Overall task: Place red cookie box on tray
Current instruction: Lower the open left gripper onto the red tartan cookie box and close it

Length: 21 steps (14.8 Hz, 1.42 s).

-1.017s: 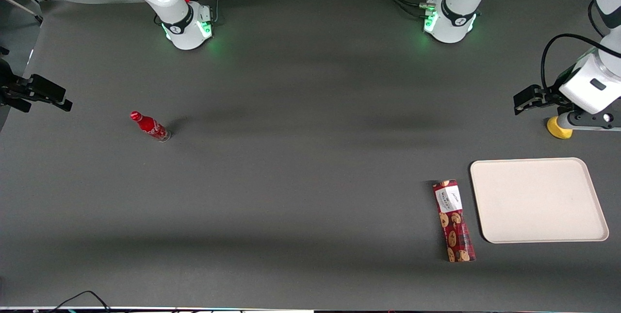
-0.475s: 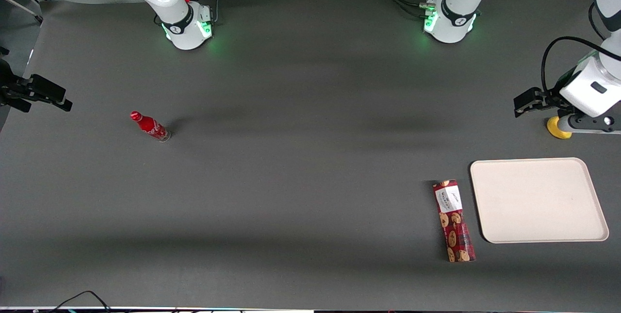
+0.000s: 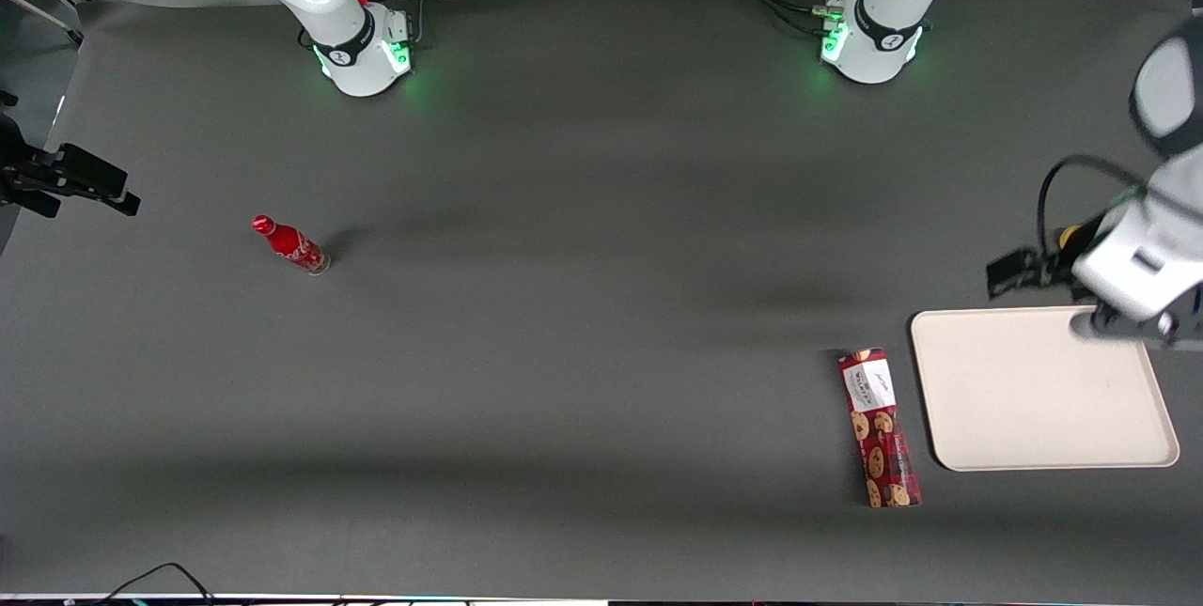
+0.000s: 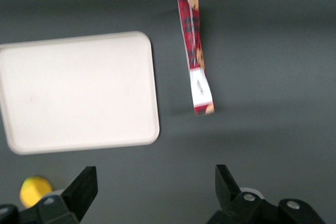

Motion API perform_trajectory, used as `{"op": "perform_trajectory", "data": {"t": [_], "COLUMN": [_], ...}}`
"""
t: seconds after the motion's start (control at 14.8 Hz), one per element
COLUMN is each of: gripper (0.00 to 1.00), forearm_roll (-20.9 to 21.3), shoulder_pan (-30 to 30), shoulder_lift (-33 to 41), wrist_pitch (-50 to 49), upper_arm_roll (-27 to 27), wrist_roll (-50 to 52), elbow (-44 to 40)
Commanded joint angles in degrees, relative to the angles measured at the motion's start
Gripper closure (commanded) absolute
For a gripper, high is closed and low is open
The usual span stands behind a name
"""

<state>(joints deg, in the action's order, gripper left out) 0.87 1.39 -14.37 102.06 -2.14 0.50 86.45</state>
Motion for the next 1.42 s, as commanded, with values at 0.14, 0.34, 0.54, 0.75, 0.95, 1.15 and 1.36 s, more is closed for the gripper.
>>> {"op": "perform_trajectory", "data": {"t": [0.14,0.34,0.54,0.75,0.95,1.15,1.36], "gripper": [0.00,0.00,0.00,0.00,0.00,0.00,0.36], "forearm_roll": [-0.1,0.5,1.1,1.3,1.9,1.2,1.2], "shoulder_pan": [1.2,1.3,1.9,2.0,2.0,2.0,2.0], "shoulder_lift": [-14.1,-19.6,-24.9,-29.1,-31.8,-32.6,-32.5], "wrist_pitch": [10.8,19.6,26.6,31.6,32.7,32.7,31.8], "upper_arm_roll": [-1.1,-2.2,-2.2,-2.2,-2.2,-2.2,-2.3], "wrist_roll": [2.4,4.2,4.1,4.3,4.1,4.6,4.3], "elbow": [-7.2,-7.2,-7.1,-6.7,-6.6,-5.9,-5.8]}}
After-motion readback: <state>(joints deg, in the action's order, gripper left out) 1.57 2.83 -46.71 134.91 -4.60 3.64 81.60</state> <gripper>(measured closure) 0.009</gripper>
